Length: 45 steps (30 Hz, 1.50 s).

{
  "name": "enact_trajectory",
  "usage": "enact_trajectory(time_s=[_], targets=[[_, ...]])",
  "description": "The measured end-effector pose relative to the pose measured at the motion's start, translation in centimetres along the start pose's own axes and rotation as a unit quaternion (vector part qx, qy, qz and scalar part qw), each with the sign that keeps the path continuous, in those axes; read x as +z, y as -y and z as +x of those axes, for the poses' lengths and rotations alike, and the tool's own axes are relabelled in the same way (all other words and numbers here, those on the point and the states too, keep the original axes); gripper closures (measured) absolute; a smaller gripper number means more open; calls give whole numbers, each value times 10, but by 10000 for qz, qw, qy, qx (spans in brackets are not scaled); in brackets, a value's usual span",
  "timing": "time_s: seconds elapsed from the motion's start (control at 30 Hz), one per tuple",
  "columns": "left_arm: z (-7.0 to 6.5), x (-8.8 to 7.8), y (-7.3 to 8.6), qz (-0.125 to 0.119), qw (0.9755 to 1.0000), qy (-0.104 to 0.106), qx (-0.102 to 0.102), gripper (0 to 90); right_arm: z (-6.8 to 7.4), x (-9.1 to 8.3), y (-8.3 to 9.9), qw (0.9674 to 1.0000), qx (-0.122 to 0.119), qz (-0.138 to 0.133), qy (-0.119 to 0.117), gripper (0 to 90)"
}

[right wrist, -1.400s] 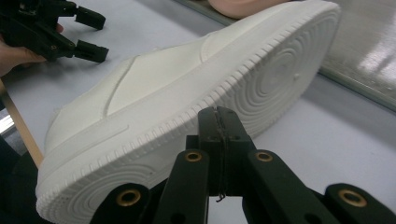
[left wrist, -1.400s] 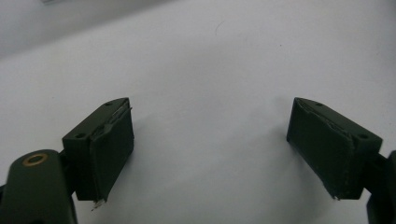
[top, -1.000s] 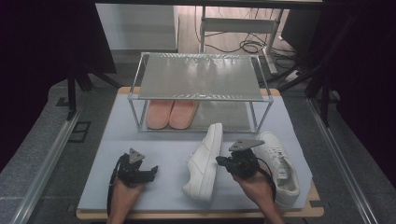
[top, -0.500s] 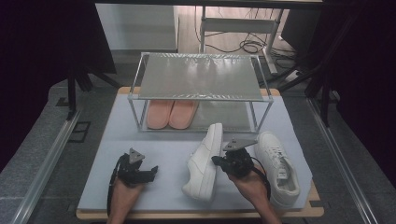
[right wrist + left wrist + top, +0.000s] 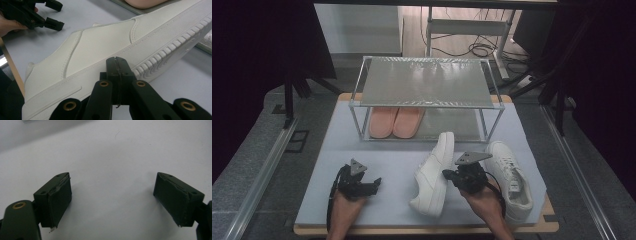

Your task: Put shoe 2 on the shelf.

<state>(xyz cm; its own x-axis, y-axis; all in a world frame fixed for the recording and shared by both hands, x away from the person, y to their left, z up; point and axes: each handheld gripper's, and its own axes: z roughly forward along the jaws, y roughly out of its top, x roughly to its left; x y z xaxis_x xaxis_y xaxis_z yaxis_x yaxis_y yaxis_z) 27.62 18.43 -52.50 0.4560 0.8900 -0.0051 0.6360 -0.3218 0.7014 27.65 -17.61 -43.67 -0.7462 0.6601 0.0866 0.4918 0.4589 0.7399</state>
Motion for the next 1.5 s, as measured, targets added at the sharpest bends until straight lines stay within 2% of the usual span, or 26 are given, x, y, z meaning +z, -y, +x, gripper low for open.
enact_trajectory(time_s=[0.2, 0.73, 1.17, 1.2, 1.33, 1.43, 1.5], targets=[[0, 0, 0, -4, 10000, -5, 5, 151, -1, -5, 5, 9999, 31, -29, 95, 900], [0, 0, 0, 10, 10000, 3, 12, 151, -11, -25, 28, 9984, 364, 88, 412, 900], [0, 0, 0, -2, 10000, 7, -8, 150, -16, -33, 42, 9945, 660, 257, 774, 900], [0, 0, 0, 2, 10000, 6, -9, 150, -18, -34, 45, 9929, 667, 308, 931, 900], [1, 0, 0, 24, 10000, 19, -5, 150, -20, -34, 48, 9900, 642, 412, 1189, 900], [1, 0, 0, 24, 10000, 21, -7, 150, -21, -26, 54, 9834, 591, 685, 1575, 900], [1, 0, 0, 26, 10000, 25, -13, 150, -21, -18, 57, 9804, 591, 874, 1666, 900]])
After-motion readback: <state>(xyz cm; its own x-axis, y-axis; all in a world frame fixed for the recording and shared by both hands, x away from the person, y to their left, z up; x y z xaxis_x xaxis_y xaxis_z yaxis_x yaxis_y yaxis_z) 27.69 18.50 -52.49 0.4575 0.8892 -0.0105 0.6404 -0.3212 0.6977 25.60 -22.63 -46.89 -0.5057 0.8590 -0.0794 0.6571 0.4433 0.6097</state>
